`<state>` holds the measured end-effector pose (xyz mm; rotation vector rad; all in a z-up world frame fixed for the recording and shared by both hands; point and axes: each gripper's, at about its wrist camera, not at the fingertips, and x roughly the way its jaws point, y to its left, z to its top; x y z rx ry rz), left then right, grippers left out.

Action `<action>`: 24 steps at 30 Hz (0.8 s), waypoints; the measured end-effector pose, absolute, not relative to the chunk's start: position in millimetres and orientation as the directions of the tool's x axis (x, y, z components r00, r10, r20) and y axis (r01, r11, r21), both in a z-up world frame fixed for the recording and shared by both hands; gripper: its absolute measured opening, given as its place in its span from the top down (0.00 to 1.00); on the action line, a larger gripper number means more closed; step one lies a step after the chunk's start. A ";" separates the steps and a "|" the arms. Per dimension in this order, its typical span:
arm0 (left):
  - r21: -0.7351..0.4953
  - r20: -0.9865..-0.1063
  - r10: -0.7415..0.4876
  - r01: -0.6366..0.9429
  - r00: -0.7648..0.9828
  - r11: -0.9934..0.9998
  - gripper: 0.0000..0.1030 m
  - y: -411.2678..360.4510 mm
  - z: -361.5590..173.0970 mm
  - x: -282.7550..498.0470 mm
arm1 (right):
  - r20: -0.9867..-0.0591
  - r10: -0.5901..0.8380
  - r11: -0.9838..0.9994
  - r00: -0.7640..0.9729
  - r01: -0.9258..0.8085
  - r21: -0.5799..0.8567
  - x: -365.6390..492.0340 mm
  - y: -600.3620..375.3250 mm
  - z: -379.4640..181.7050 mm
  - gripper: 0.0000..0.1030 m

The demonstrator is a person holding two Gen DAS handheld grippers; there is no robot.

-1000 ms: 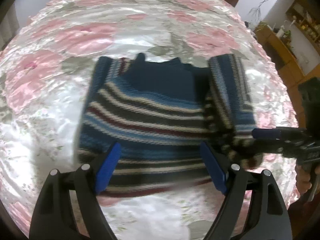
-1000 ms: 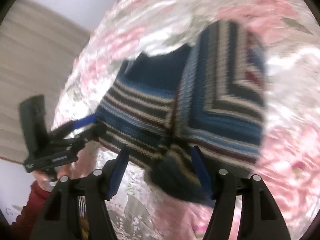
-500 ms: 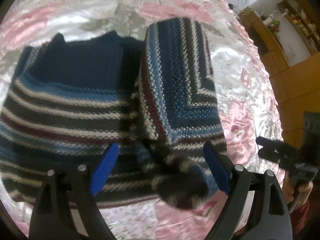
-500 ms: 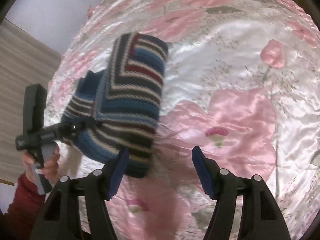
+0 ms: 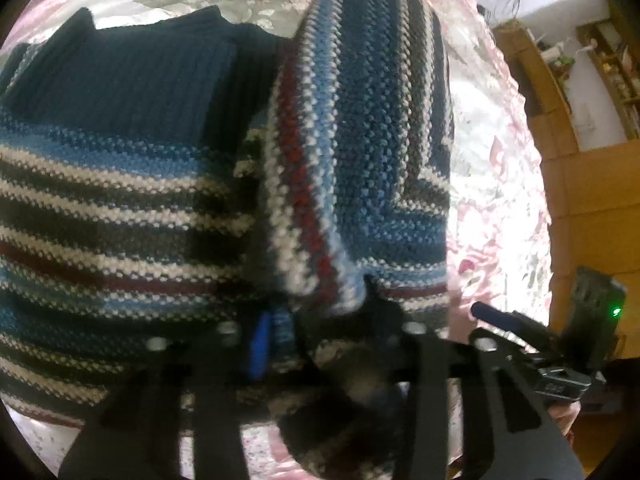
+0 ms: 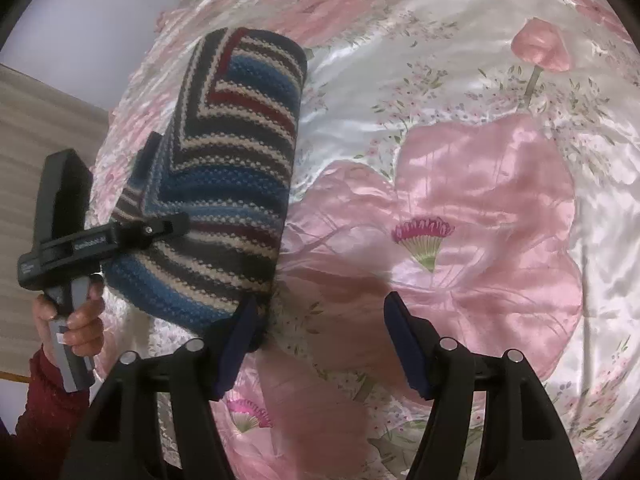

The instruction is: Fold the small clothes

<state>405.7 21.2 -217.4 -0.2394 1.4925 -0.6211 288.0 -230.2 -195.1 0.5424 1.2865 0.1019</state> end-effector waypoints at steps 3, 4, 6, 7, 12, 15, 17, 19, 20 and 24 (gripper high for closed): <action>-0.503 -0.850 -0.526 0.260 0.020 0.824 0.81 21.5 -202.5 401.1 | -0.882 0.371 0.869 0.290 0.226 0.439 287.7 -228.0 -195.9 0.35; -0.499 -0.847 -0.529 0.277 0.044 0.821 0.82 21.5 -195.5 398.7 | -0.883 0.371 0.870 0.288 0.226 0.439 287.3 -227.5 -195.7 0.35; -0.503 -0.833 -0.546 0.291 0.085 0.813 0.83 26.2 -180.0 396.7 | -0.884 0.370 0.870 0.285 0.226 0.437 286.1 -226.2 -195.8 0.35; -0.509 -0.826 -0.555 0.295 0.099 0.809 0.83 30.5 -174.0 397.1 | -0.885 0.370 0.871 0.284 0.226 0.437 285.4 -225.4 -195.9 0.35; -0.479 -0.805 -0.563 0.357 0.186 0.802 0.84 51.8 -133.7 400.2 | -0.887 0.370 0.872 0.276 0.226 0.434 283.9 -221.7 -197.2 0.35; -0.454 -0.803 -0.552 0.369 0.224 0.811 0.84 70.9 -115.8 407.0 | -0.885 0.377 0.872 0.274 0.216 0.438 285.2 -216.2 -198.0 0.35; -0.437 -0.804 -0.540 0.368 0.250 0.821 0.84 87.4 -106.7 411.8 | -0.883 0.383 0.874 0.271 0.202 0.441 287.6 -209.4 -198.5 0.35; -0.423 -0.805 -0.525 0.353 0.277 0.835 0.84 110.2 -100.5 417.8 | -0.884 0.383 0.880 0.267 0.186 0.438 289.9 -202.6 -199.1 0.35; -0.416 -0.807 -0.516 0.343 0.288 0.842 0.84 120.7 -99.1 420.7 | -0.886 0.382 0.883 0.264 0.179 0.434 291.1 -197.8 -199.3 0.35; -0.390 -0.821 -0.475 0.296 0.317 0.872 0.84 163.2 -102.8 432.4 | -0.885 0.389 0.887 0.257 0.155 0.435 296.8 -186.0 -200.1 0.35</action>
